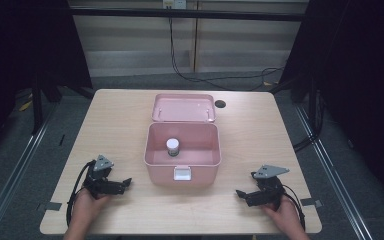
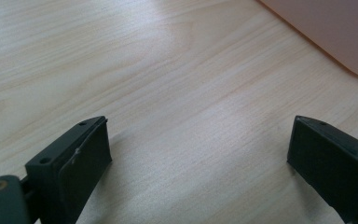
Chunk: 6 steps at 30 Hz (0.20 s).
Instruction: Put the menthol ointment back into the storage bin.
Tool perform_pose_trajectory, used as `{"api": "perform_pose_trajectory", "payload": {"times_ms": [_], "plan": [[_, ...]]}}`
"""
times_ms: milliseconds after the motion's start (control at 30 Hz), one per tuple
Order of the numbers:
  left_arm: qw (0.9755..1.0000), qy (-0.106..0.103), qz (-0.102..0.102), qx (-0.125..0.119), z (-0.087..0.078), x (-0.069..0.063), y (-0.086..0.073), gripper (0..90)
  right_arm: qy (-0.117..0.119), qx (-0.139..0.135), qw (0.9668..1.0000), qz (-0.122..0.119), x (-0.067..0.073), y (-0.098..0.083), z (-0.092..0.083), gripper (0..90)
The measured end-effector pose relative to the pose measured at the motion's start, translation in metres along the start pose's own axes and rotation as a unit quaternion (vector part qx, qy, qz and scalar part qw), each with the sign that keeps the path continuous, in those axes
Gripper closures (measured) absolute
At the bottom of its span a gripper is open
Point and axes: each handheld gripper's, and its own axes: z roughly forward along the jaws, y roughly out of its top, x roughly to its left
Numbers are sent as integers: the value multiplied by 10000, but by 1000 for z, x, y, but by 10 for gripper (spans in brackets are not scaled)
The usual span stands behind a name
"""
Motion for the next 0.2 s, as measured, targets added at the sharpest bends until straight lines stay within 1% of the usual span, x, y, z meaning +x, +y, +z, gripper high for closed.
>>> {"api": "perform_pose_trajectory", "payload": {"times_ms": [200], "plan": [[10000,1,-11,2,0,0,0,51,0,0,10000,0,0,0,0,102]]}}
